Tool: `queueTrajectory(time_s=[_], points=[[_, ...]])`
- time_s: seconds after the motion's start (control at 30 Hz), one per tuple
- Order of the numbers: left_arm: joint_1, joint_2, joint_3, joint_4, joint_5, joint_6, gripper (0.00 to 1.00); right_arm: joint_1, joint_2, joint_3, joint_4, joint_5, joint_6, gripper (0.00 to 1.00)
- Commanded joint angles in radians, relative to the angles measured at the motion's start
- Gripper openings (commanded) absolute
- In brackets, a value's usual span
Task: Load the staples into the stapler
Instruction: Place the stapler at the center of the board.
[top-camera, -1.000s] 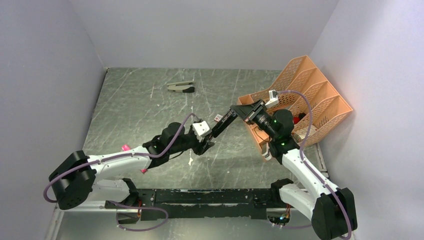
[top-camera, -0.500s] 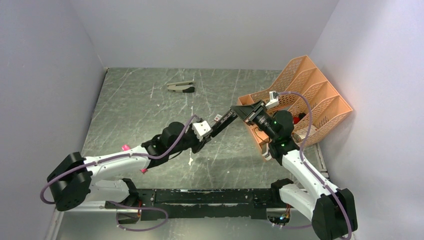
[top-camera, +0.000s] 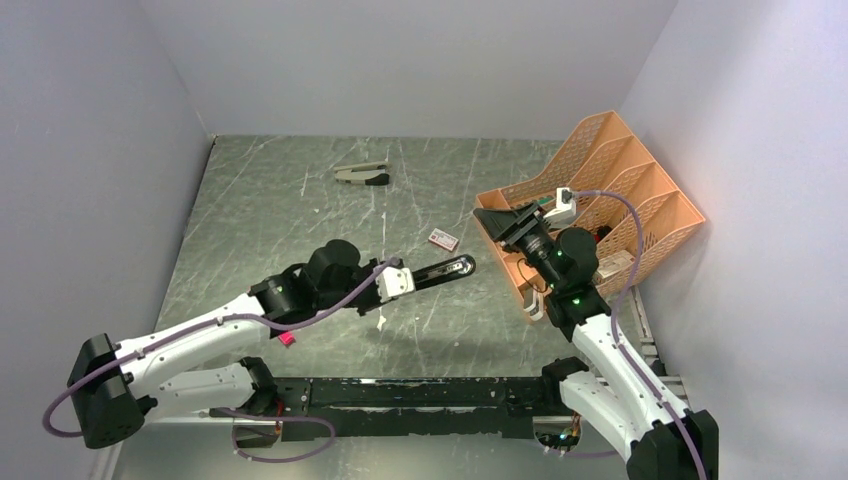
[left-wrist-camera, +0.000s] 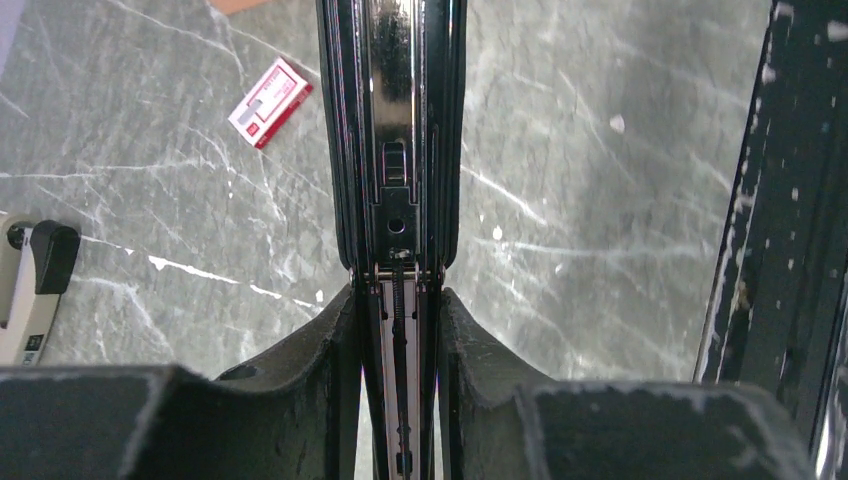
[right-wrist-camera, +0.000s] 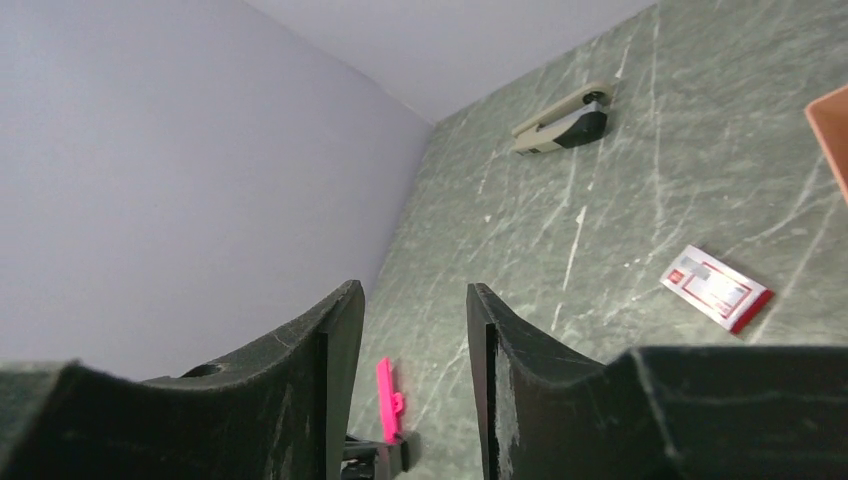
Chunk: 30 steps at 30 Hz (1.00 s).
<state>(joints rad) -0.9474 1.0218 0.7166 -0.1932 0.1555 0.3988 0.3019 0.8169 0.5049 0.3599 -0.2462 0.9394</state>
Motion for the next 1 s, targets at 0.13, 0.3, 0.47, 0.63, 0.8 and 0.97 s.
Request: queueTrajectory(time_s=[0.13,0.3,0.47,0.63,0.8,0.97], points=[[0.016,0.114,0.165,-0.320,0.105,0.277,0.07,-0.004,-0.009,0.021,-0.078,-0.037,-0.147,0.47],[0.027,0.214,0.189,-0.390,0.073,0.344,0.07,-0.004,0.000,0.023,-0.132,-0.080,-0.229,0.48],[0.081,0.308,0.221,-0.430,0.093,0.392,0.07,-0.005,0.007,-0.003,-0.142,-0.109,-0.263,0.49],[0.131,0.373,0.231,-0.427,0.125,0.426,0.07,-0.004,0.030,-0.029,-0.130,-0.148,-0.275,0.50],[0.150,0.465,0.257,-0.421,0.163,0.456,0.07,-0.002,0.053,-0.062,-0.109,-0.173,-0.286,0.50],[0.155,0.549,0.282,-0.407,0.145,0.470,0.09,-0.003,0.065,-0.081,-0.105,-0.180,-0.301,0.54]])
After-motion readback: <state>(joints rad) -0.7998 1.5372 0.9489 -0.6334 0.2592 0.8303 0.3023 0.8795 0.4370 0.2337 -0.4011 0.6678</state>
